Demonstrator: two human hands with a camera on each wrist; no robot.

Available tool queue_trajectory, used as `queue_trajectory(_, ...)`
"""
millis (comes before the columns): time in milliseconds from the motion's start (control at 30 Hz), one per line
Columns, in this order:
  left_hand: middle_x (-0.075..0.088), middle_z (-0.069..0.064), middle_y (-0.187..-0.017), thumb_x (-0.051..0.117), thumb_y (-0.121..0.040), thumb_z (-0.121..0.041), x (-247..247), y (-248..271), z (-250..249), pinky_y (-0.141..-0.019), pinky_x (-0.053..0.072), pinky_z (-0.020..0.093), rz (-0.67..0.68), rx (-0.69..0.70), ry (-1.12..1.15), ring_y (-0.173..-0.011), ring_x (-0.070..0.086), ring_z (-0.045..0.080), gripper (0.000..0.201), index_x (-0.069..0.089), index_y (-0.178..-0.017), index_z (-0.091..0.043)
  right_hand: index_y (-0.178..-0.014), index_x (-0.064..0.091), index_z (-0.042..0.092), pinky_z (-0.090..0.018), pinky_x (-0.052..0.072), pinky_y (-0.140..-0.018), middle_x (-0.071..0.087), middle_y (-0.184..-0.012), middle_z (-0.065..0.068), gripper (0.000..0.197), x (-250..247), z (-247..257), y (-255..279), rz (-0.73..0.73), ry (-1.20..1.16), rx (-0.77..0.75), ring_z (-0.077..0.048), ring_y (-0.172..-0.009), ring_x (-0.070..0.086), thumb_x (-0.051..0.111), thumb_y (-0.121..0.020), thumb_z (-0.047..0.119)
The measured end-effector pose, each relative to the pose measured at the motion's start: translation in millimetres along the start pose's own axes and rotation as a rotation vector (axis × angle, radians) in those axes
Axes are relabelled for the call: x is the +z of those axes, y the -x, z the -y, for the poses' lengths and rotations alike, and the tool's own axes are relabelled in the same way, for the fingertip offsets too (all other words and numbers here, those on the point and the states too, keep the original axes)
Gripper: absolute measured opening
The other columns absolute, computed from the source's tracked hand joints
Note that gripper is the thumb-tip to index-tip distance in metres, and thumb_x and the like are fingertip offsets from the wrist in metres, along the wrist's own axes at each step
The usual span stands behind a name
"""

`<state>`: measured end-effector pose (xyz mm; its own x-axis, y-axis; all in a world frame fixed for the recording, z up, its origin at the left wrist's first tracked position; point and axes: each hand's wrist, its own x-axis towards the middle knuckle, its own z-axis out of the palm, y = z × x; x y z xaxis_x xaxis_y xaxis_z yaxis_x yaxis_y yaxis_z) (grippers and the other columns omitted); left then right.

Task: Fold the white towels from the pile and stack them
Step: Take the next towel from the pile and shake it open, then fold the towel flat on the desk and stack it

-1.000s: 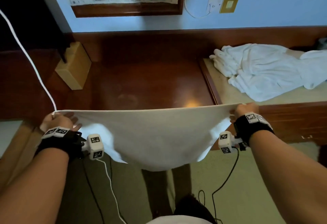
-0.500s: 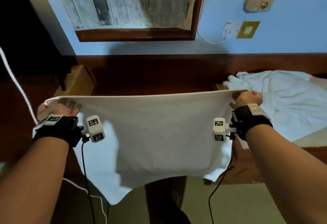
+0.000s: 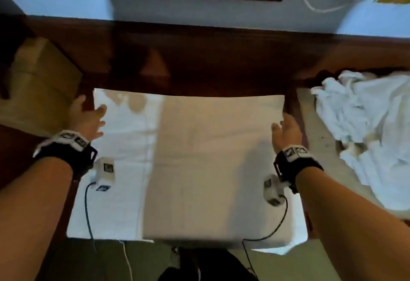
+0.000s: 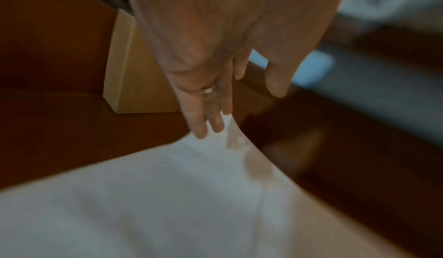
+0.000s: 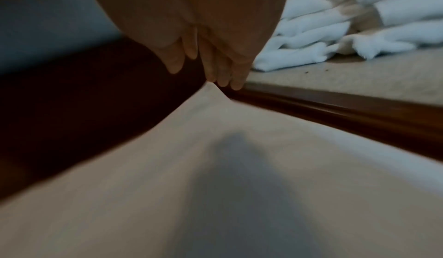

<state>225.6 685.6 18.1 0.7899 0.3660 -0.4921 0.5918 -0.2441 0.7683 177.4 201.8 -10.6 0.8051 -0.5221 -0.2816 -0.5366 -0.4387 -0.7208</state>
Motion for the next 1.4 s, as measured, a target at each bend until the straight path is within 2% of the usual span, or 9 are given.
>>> queue_trajectory(133, 0.0, 0.002, -0.168, 0.043, -0.086, -0.079, 40, 31, 113, -0.118, 0.023, 0.058, 0.266, -0.053, -1.054, -0.152, 0.012, 0.036, 0.091, -0.007, -0.155, -0.048, -0.155, 0.013, 0.039, -0.054, 0.015, -0.119, -0.005, -0.166, -0.006, 0.067, 44, -97, 57, 0.453, 0.722, -0.064, -0.029, -0.152, -0.002, 0.044, -0.098, 0.052)
queue_trajectory(200, -0.03, -0.005, -0.162, 0.026, -0.076, -0.092, 47, 55, 142, -0.118, 0.012, 0.063, 0.333, -0.075, -1.18, -0.153, -0.011, 0.035, 0.093, -0.026, -0.145, -0.057, -0.152, -0.012, 0.045, -0.06, 0.004, -0.117, -0.031, -0.16, -0.001, 0.075, 49, -113, 83, 0.502, 0.802, -0.064, -0.028, -0.149, -0.023, 0.034, -0.095, 0.065)
queue_trajectory(267, -0.041, -0.007, -0.156, 0.02, -0.07, -0.096, 46, 57, 150, -0.118, 0.009, 0.066, 0.318, -0.081, -1.174, -0.151, -0.018, 0.034, 0.093, -0.037, -0.135, -0.061, -0.148, -0.023, 0.048, -0.063, -0.001, -0.116, -0.042, -0.154, 0.002, 0.078, 48, -114, 87, 0.497, 0.825, -0.089, -0.028, -0.146, -0.03, 0.028, -0.093, 0.071)
queue_trajectory(400, -0.033, -0.007, -0.161, 0.024, -0.064, -0.099, 49, 11, 124, -0.115, 0.019, 0.065, 0.268, 0.022, -1.216, -0.151, -0.011, 0.037, 0.098, -0.037, -0.132, -0.064, -0.149, -0.019, 0.048, -0.068, -0.001, -0.115, -0.038, -0.157, 0.002, 0.079, 56, -97, 47, 0.465, 0.845, -0.113, -0.029, -0.147, -0.028, 0.028, -0.091, 0.073)
queue_trajectory(567, -0.017, -0.01, -0.166, 0.052, -0.08, -0.08, 58, -46, 88, -0.12, 0.013, 0.062, 0.255, 0.154, -1.077, -0.153, -0.009, 0.031, 0.097, -0.006, -0.153, -0.053, -0.153, -0.007, 0.045, -0.069, -0.002, -0.114, -0.027, -0.162, -0.001, 0.079, 77, -66, -15, 0.412, 0.808, -0.124, -0.03, -0.149, -0.023, 0.037, -0.092, 0.07)
queue_trajectory(667, -0.015, -0.008, -0.167, 0.045, -0.085, -0.078, 59, -31, 97, -0.12, 0.021, 0.057, 0.254, 0.215, -1.101, -0.154, -0.008, 0.026, 0.089, 0.0, -0.156, -0.048, -0.154, -0.004, 0.043, -0.067, 0.0, -0.116, -0.024, -0.162, -0.002, 0.078, 76, -61, -15, 0.4, 0.809, -0.101, -0.028, -0.149, -0.022, 0.036, -0.092, 0.069)
queue_trajectory(900, -0.036, -0.006, -0.159, 0.012, -0.078, -0.088, 52, 61, 158, -0.115, 0.012, 0.07, 0.313, 0.088, -1.211, -0.151, -0.016, 0.036, 0.082, -0.027, -0.144, -0.058, -0.149, -0.017, 0.05, -0.069, 0.0, -0.114, -0.038, -0.156, 0.006, 0.079, 52, -101, 81, 0.507, 0.81, -0.042, -0.03, -0.145, -0.031, 0.024, -0.088, 0.078)
queue_trajectory(1200, -0.026, -0.009, -0.163, 0.026, -0.076, -0.092, 73, -34, 98, -0.113, 0.012, 0.073, 0.259, 0.134, -1.202, -0.152, -0.011, 0.038, 0.086, -0.018, -0.143, -0.063, -0.152, -0.006, 0.048, -0.07, -0.005, -0.112, -0.028, -0.161, 0.003, 0.078, 82, -48, -24, 0.478, 0.792, -0.106, -0.032, -0.147, -0.027, 0.036, -0.09, 0.073)
queue_trajectory(1400, -0.029, -0.01, -0.162, 0.029, -0.079, -0.089, 66, 20, 124, -0.117, 0.001, 0.068, 0.299, 0.099, -1.158, -0.152, -0.019, 0.029, 0.088, -0.013, -0.149, -0.057, -0.154, -0.007, 0.04, -0.065, -0.005, -0.116, -0.028, -0.161, -0.003, 0.077, 61, -76, 36, 0.45, 0.862, -0.136, -0.03, -0.147, -0.027, 0.026, -0.093, 0.072)
